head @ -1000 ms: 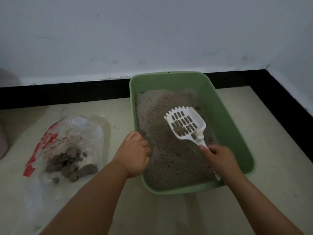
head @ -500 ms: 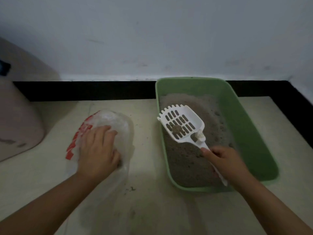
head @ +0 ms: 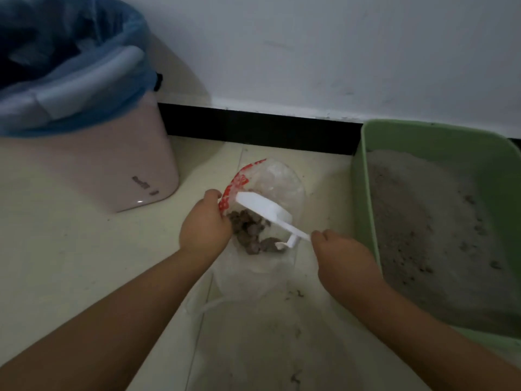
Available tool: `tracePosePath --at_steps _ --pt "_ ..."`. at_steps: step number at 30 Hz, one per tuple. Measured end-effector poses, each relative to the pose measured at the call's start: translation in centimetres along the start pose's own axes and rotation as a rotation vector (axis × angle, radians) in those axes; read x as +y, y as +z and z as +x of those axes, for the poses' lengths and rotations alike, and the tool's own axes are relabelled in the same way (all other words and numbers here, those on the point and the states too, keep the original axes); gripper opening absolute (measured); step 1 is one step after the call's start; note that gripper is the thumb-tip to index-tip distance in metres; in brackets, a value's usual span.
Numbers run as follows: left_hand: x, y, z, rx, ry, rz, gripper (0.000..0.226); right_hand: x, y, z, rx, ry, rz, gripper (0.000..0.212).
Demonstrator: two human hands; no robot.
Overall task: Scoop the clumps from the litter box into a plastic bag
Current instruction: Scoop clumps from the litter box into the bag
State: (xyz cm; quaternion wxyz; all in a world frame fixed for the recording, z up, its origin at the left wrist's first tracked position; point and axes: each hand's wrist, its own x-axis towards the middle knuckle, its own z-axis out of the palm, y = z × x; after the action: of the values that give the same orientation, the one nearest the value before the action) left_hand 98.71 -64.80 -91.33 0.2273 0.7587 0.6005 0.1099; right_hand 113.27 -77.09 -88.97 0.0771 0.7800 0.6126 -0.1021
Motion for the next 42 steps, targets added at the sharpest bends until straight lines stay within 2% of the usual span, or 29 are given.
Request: tracePosePath --at_steps 3,4,8,11,14,17,19,23,26,27,30,32,33,36,38,42 --pt "0.0 0.3 -0.2 0.035 0.054 0.053 0.045 1.2 -0.6 -0.6 0.185 0.055 0.005 0.021" --pt "0.1 0.4 -0.3 0.060 0.104 0.083 0.045 2.0 -0.9 -1.1 0.177 0.100 0.058 0.019" --pt "1.5 1.3 -0.6 0.171 0.504 0.109 0.034 7.1 -2.2 -3.7 0.236 0.252 0.365 0.018" --pt "4.2 3.1 -1.2 0.076 0.727 0.069 0.040 11.9 -2.9 -6.4 0.297 0.435 0.411 0.018" --pt "7.7 5.7 -2.2 -0.030 0.920 -0.009 0.033 16.8 -2.9 -9.3 0.204 0.661 0.417 0.022" --pt "10.6 8.5 -3.0 -0.110 1.055 -0.013 0.031 20.4 -2.7 -12.4 -0.013 0.772 0.329 0.020" --pt "12.1 9.6 -3.2 -0.155 1.086 0.025 0.030 22.1 -2.6 -13.8 -0.124 0.793 0.279 0.020" --pt "14.9 10.2 -3.1 -0.148 1.142 0.044 0.027 23.8 -2.3 -14.9 -0.325 0.794 0.270 0.026" --pt "16.3 10.6 -2.3 -0.151 1.188 0.063 0.031 23.9 -1.4 -14.1 -0.353 0.755 0.396 0.029" --pt "16.8 10.7 -2.1 -0.182 1.194 0.134 0.033 23.7 -1.1 -13.6 -0.349 0.748 0.450 0.029" --pt "18.2 10.8 -2.1 -0.369 1.191 0.580 0.042 22.7 0.3 -12.2 -0.396 0.729 0.532 0.025" --pt "18.8 10.8 -2.1 -0.459 1.134 0.667 0.036 22.1 1.2 -11.3 -0.383 0.716 0.575 0.030" --pt "18.7 10.8 -2.2 -0.453 1.131 0.670 0.034 21.8 1.7 -10.8 -0.360 0.710 0.584 0.036" --pt "18.2 10.9 -2.1 -0.307 1.196 0.568 0.037 20.7 2.8 -8.7 -0.283 0.678 0.552 0.047" --pt "17.7 11.3 -1.6 -0.219 1.238 0.464 0.034 20.1 3.5 -6.5 -0.234 0.672 0.605 0.046" --pt "18.0 11.3 -1.6 -0.268 1.198 0.480 0.037 19.1 4.7 -1.9 -0.174 0.658 0.653 0.037"
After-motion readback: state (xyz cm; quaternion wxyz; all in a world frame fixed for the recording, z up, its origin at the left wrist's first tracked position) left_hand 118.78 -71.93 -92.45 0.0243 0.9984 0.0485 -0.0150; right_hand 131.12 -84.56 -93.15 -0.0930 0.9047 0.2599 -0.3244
